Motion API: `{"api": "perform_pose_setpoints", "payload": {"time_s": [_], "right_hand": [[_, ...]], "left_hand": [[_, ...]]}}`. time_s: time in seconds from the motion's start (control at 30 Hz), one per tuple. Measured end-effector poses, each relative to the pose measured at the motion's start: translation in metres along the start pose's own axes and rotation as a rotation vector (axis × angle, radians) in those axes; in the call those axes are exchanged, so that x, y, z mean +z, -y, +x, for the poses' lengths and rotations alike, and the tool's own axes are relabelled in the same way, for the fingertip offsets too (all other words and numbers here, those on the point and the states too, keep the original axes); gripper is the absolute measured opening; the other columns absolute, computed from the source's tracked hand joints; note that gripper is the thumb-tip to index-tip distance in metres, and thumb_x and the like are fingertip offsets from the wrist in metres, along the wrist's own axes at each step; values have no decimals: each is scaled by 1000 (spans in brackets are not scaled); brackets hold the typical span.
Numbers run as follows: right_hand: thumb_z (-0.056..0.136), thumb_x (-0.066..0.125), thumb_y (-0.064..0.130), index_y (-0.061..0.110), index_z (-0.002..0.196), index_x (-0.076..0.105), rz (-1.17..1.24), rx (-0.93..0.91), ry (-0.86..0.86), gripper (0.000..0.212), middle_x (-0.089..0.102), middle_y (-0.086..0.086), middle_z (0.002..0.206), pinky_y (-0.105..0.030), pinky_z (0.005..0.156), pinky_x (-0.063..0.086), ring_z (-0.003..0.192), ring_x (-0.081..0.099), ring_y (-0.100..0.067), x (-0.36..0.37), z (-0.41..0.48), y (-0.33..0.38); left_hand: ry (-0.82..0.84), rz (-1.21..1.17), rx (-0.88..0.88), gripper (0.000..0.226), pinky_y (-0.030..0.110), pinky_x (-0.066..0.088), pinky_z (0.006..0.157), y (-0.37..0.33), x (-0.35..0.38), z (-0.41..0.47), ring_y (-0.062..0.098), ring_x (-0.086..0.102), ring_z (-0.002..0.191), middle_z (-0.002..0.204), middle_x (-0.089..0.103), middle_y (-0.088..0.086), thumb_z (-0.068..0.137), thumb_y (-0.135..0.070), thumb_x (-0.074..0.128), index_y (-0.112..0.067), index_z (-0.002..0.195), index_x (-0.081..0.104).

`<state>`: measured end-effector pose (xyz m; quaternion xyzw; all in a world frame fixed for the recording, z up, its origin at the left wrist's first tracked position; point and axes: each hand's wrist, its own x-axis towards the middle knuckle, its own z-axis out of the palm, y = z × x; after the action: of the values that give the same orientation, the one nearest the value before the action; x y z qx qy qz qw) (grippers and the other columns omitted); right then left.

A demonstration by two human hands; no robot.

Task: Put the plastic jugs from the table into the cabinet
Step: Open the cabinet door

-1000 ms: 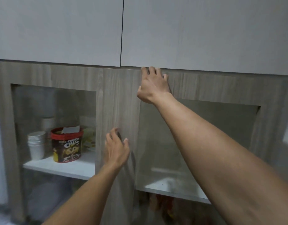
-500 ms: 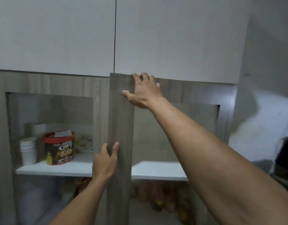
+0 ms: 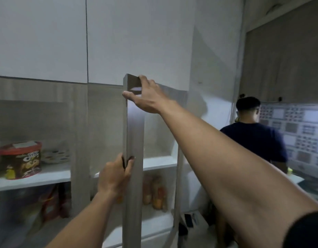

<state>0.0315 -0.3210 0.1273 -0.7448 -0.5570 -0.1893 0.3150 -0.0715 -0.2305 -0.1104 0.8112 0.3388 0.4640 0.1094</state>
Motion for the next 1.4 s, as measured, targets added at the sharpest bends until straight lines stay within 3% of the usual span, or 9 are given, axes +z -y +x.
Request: {"api": "perform_pose_setpoints", "payload": {"time_s": [0.23,0.37,0.47,0.57,0.63,0.7,0.87,1.23,1.4], "right_hand": [[85,57,64,27,156,16,-107,34,-60,90,39,-12,152,-51,111,37,140,38,-34,-72,-68,-35],[83,58,52,34,156,14,-186,0,-160,87,40,-13,149,-52,107,42,135,43,-33,-112,-107,-61],[83,52,46,38,154,21,-321,-12,-213,78,34,-16,153,-58,106,41,136,41,-37,-133,-135,-82],[89,50,38,30,149,36,-500,19,-247,62,24,-14,162,-57,106,40,139,38,-37,-158,-160,-114],[92,49,35,25,146,42,-611,45,-271,55,23,-12,163,-56,107,39,139,38,-36,-172,-173,-137],[95,48,32,23,148,41,-648,80,-294,53,24,-10,164,-54,108,39,140,37,-35,-184,-184,-157],[101,47,31,23,158,25,-755,205,-248,61,11,-9,168,-52,115,32,148,26,-33,-206,-208,-208],[101,51,35,19,159,16,-932,317,-141,70,6,-9,169,-48,120,28,152,19,-31,-246,-217,-307],[100,53,26,19,159,14,-868,378,-141,71,6,-7,169,-47,113,37,148,30,-33,-250,-213,-331]], "left_hand": [[67,-8,285,35,31,39,53,-77,-4,-33,32,61,60,61,64,5,86,-53,54,-20,77,63],[97,-26,461,41,27,35,52,-131,4,-52,20,54,58,65,61,-4,84,-63,45,-25,80,61],[146,-115,479,40,23,29,52,-172,23,-63,15,52,66,83,60,-4,83,-63,49,-24,93,48],[199,-203,471,72,33,50,82,-218,50,-73,23,57,110,133,54,8,81,-64,53,-21,136,35],[242,-237,512,96,43,40,108,-247,69,-75,28,40,138,156,32,10,81,-66,53,-15,152,15],[264,-244,533,105,45,28,118,-271,90,-76,28,21,149,163,15,11,79,-69,50,-18,155,-1],[339,-287,459,115,57,22,117,-333,134,-87,42,8,149,164,-5,17,78,-61,60,-27,151,-21],[352,-306,495,121,61,8,116,-422,212,-83,43,-6,149,161,-17,20,78,-66,61,-25,147,-29],[359,-311,464,120,68,10,113,-446,236,-81,43,-9,149,161,-21,18,78,-66,61,-27,148,-28]]}}
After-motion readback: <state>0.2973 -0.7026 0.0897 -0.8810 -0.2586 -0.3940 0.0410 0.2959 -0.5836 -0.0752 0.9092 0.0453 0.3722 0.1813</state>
